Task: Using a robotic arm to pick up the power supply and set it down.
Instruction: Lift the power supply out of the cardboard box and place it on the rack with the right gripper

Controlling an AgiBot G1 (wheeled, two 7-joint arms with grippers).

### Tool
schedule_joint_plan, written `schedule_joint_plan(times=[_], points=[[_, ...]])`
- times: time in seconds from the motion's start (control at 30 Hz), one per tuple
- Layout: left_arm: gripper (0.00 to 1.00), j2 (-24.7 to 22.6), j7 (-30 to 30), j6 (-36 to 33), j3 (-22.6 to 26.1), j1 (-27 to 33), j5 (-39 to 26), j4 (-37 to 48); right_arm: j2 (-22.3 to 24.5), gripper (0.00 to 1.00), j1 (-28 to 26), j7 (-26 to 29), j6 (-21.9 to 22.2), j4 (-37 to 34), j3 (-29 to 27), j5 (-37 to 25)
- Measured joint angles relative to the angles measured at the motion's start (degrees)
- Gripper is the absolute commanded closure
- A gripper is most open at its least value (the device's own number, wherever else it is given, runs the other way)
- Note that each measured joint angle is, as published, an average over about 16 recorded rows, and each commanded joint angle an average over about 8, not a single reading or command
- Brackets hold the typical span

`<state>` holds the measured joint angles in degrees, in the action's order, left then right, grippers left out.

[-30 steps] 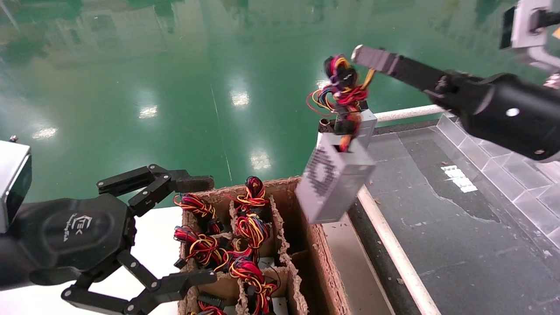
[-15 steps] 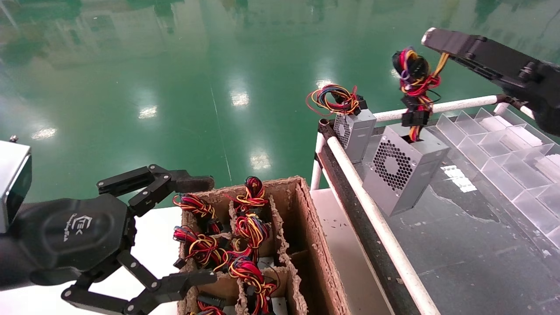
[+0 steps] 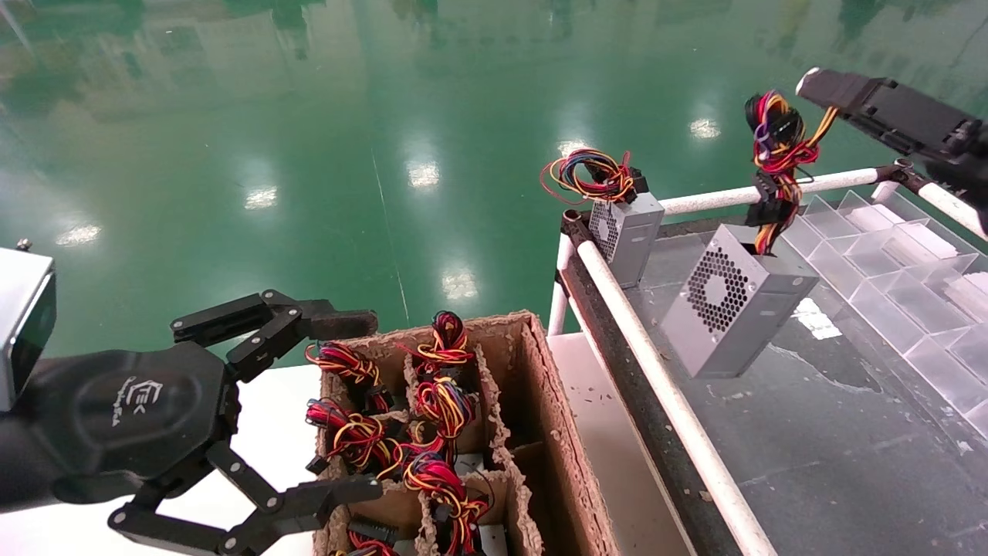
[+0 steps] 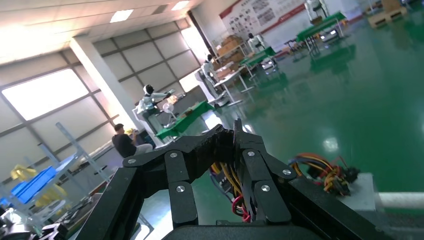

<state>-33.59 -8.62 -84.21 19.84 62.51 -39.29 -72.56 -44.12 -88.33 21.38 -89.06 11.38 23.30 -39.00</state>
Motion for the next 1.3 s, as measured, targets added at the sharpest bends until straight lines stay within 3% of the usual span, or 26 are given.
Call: schedule_joint_plan(times=[0.63,1.3], points=[[0.0,0.0,0.0,0.0,0.0,0.0,0.0,0.0,-5.4,1.0,-2.8,-0.6,6.3,-9.8,1.6,-2.3],[0.0,0.0,0.0,0.0,0.0,0.0,0.0,0.0,-12.0,1.0,-4.5,-0.5,14.4,-11.3,3.5,-5.1]])
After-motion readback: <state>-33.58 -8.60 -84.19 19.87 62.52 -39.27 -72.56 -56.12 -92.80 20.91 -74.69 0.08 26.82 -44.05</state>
